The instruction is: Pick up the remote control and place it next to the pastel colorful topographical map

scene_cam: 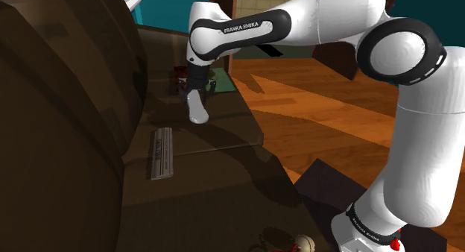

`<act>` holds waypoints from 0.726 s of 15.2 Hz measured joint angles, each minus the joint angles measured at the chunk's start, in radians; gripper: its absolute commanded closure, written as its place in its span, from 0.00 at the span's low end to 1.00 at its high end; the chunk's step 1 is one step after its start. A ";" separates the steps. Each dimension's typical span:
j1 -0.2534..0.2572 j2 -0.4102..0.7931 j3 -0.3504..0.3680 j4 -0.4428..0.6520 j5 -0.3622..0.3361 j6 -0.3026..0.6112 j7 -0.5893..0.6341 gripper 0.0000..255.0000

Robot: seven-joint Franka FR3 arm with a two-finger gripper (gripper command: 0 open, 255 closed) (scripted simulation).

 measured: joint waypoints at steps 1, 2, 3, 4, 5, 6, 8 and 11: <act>-0.009 0.017 -0.005 0.028 -0.001 -0.013 -0.016 1.00; -0.019 0.042 -0.012 0.073 -0.003 -0.034 -0.032 1.00; -0.030 0.049 -0.016 0.084 -0.001 -0.039 -0.048 1.00; -0.037 0.080 -0.022 0.135 -0.004 -0.062 -0.064 1.00; -0.048 0.104 -0.027 0.174 -0.005 -0.078 -0.082 1.00; -0.055 0.128 -0.032 0.214 -0.006 -0.096 -0.094 1.00; -0.070 0.195 -0.042 0.326 -0.011 -0.143 -0.125 1.00; -0.080 0.223 -0.048 0.341 -0.013 -0.133 -0.144 1.00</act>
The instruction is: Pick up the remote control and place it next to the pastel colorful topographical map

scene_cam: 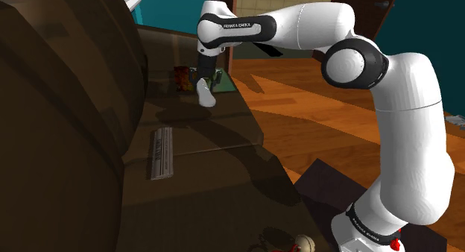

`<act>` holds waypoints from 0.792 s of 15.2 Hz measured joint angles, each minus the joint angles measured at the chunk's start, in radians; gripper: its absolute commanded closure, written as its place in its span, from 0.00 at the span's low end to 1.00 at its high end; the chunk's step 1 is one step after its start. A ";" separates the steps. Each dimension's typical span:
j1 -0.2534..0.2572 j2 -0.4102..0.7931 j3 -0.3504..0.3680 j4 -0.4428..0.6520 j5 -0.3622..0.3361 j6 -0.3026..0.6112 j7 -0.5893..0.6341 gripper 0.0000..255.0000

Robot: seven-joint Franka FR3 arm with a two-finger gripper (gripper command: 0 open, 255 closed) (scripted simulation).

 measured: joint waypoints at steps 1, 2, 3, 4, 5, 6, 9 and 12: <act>0.000 0.006 -0.001 -0.001 -0.001 0.007 -0.002 1.00; -0.001 0.013 -0.001 -0.002 -0.001 0.014 -0.003 1.00; -0.002 0.011 -0.001 -0.019 -0.001 0.029 -0.004 1.00; -0.003 0.010 -0.002 -0.034 -0.001 0.043 -0.006 1.00; -0.002 0.014 -0.002 -0.042 -0.001 0.056 -0.005 1.00; -0.003 0.015 -0.002 -0.053 -0.001 0.067 -0.006 1.00; -0.004 0.023 -0.003 -0.086 -0.002 0.107 -0.009 1.00; -0.004 0.032 -0.004 -0.111 -0.003 0.142 -0.010 1.00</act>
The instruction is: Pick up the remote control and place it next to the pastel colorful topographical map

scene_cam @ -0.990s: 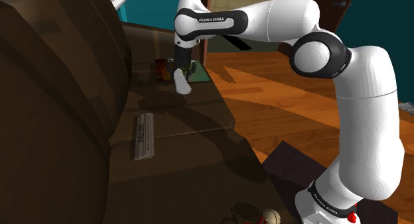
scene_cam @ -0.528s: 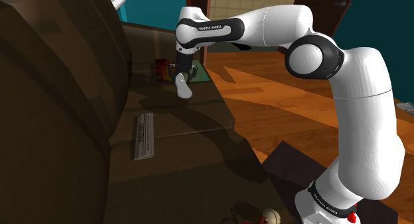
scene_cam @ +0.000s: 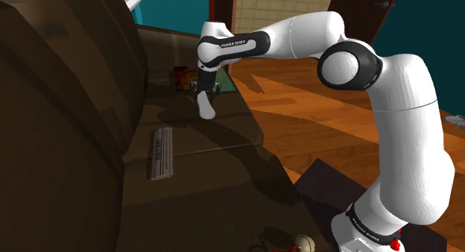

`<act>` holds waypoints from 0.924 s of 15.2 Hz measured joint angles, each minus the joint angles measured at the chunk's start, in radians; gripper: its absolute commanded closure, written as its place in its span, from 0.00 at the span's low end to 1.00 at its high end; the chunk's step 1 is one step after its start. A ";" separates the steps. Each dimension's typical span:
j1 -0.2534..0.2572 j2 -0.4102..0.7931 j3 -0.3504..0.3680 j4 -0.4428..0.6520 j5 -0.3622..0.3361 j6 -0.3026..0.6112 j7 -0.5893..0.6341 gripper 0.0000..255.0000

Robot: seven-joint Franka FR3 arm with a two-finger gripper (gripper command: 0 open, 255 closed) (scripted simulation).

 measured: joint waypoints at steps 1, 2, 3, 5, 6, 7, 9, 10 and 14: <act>0.000 0.006 -0.001 -0.003 -0.001 0.009 -0.002 1.00; 0.000 0.005 -0.001 -0.018 -0.001 0.023 -0.001 1.00; 0.000 0.010 -0.001 -0.028 -0.001 0.038 -0.001 1.00; 0.000 0.015 -0.002 -0.030 -0.001 0.044 -0.003 1.00; -0.001 0.016 -0.002 -0.030 -0.002 0.045 -0.003 1.00; -0.001 0.016 -0.002 -0.030 -0.002 0.046 -0.003 1.00; -0.001 0.017 -0.002 -0.029 -0.002 0.046 -0.003 1.00; -0.001 0.017 -0.002 -0.029 -0.002 0.046 -0.003 1.00; -0.001 0.017 -0.002 -0.029 -0.002 0.046 -0.004 0.00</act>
